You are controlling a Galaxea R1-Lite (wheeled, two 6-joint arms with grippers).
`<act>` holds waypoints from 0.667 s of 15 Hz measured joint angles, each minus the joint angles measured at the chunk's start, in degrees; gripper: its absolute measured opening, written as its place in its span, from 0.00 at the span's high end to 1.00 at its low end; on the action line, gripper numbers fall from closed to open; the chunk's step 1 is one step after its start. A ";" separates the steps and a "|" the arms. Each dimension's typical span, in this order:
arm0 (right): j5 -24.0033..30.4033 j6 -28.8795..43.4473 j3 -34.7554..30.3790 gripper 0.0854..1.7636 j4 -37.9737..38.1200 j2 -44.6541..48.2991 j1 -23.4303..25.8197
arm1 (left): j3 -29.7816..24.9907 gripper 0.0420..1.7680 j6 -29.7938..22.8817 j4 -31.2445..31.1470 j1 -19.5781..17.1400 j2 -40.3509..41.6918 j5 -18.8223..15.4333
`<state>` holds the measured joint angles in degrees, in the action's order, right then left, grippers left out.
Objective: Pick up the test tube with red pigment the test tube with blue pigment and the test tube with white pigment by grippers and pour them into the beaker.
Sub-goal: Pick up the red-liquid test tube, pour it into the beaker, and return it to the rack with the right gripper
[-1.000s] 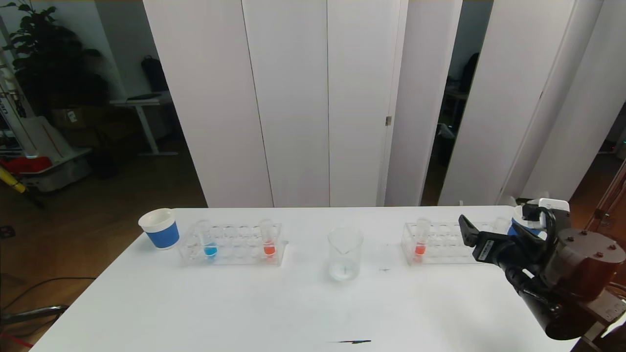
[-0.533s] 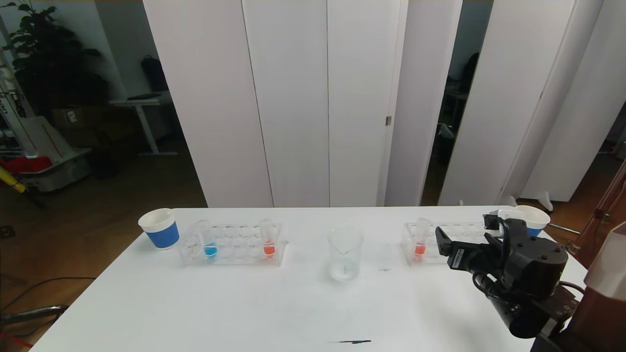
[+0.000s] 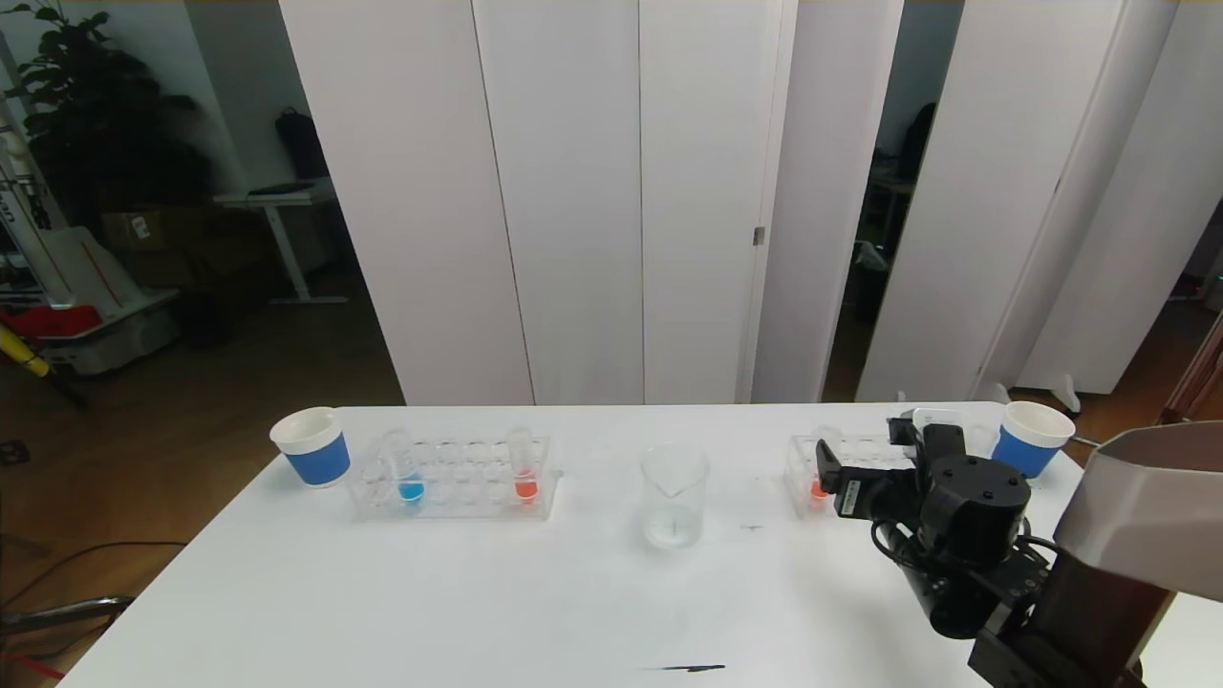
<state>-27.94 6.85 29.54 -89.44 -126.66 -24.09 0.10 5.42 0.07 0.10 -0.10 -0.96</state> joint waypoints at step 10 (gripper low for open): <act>-0.50 -0.82 9.05 0.01 0.00 -7.77 -0.79 | 0.00 0.01 0.00 0.00 0.00 0.00 0.00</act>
<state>-28.44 6.03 38.58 -89.44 -134.43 -24.88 0.10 5.42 0.07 0.10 -0.10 -0.96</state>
